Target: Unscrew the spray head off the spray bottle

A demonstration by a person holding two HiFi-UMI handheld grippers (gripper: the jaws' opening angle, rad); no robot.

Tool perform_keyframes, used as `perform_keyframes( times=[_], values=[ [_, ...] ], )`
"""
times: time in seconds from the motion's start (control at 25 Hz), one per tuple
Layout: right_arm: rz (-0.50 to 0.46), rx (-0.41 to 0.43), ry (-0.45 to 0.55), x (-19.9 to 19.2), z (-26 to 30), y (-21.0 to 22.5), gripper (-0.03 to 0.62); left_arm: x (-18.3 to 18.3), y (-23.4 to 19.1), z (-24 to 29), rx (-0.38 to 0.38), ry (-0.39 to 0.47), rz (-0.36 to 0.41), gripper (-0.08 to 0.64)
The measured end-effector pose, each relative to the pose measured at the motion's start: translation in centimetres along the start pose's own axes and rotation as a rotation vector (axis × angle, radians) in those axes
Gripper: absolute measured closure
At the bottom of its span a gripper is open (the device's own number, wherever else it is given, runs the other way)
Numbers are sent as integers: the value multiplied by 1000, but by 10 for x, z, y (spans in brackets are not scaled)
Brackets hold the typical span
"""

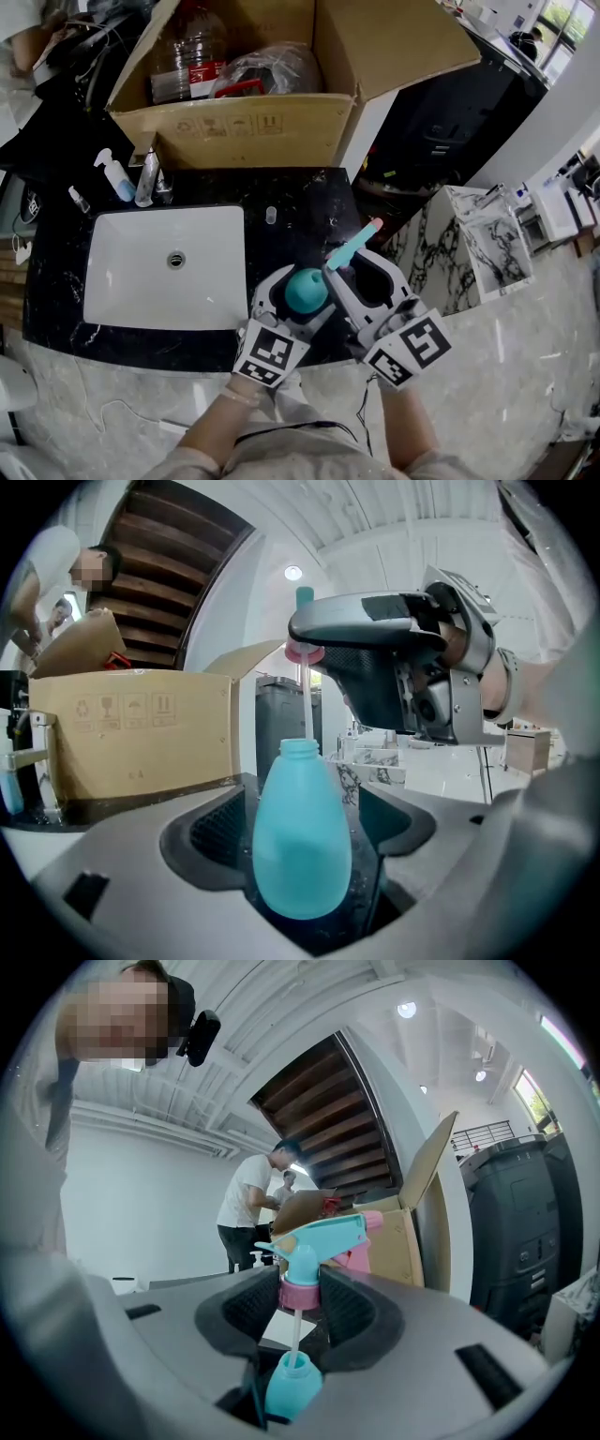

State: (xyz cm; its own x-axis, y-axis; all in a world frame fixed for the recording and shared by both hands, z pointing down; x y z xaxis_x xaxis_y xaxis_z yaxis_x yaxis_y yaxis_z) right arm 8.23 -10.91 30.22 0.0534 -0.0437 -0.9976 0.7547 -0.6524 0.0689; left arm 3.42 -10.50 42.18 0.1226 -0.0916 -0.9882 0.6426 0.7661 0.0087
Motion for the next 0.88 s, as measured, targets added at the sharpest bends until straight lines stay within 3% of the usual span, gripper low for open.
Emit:
perform_keyframes(
  times=[0.64, 0.68, 0.88],
  values=[
    [-53, 7, 61, 40, -1, -5, 451, 28, -14, -40, 44, 33, -12, 197],
    [-56, 9, 63, 42, 0, -6, 451, 31, -16, -43, 50, 40, -13, 217],
    [-68, 20, 72, 52, 2, -6, 453, 43, -31, -56, 111, 75, -21, 461]
  ],
)
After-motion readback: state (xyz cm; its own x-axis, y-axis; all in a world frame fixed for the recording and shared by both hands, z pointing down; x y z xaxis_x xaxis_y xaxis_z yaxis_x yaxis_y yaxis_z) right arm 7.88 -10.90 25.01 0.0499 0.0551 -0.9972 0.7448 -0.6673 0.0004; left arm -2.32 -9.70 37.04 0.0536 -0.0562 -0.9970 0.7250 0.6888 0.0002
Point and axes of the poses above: the fingertips, and each gripper's own axes: z forward along the fingers, y to its right, x out of its top, the point moved 4 cm from there along -z, backward along the fingers, and after that the axes turned 3 degrees about y, right-handed, at the moved point
